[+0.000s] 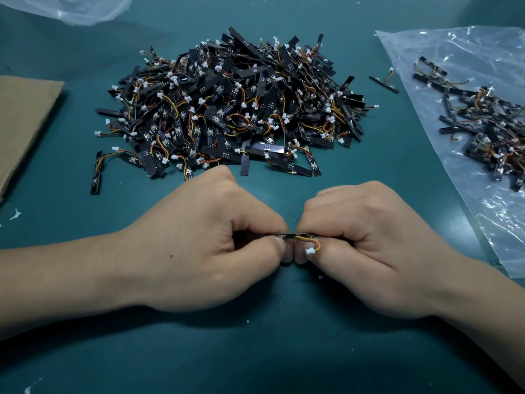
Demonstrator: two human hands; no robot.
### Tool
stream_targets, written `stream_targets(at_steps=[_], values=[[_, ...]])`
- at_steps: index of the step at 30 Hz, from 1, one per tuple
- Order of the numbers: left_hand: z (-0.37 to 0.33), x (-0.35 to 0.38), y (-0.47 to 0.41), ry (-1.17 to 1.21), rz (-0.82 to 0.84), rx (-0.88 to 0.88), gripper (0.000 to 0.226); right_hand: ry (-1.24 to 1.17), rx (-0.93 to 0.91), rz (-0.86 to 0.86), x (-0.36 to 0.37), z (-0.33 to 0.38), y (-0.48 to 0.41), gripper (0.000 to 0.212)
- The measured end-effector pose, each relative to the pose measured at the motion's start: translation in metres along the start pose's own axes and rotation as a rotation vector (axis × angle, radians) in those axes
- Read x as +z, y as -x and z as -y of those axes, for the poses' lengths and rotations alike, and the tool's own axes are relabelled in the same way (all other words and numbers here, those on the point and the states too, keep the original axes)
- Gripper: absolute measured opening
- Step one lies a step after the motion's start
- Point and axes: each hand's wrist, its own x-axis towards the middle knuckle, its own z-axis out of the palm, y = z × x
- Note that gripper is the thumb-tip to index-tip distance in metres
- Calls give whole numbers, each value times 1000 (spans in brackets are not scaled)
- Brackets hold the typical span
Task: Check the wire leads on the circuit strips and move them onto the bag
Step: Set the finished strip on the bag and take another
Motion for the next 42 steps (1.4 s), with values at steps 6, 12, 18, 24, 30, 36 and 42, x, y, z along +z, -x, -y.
stream_targets(at_steps=[6,12,18,24,30,36,42], values=[[-1,0,-1,5,-1,18,28,14,9,4,0,0,0,31],[0,1,-1,78,-1,-24,30,13,9,0,0,0,0,27],[0,1,-2,100,-14,-38,31,7,6,-1,1,-1,0,26],[2,1,-1,97,-3,-42,31,8,-3,-20,1,-1,0,24],[4,-3,-3,-57,25,10,32,16,-8,-19,2,-1,-1,30],[8,-1,-1,-58,12,6,29,42,-3,-19,2,-2,0,25],[9,-3,-1,-89,33,19,28,25,-8,-15,2,-3,0,25]])
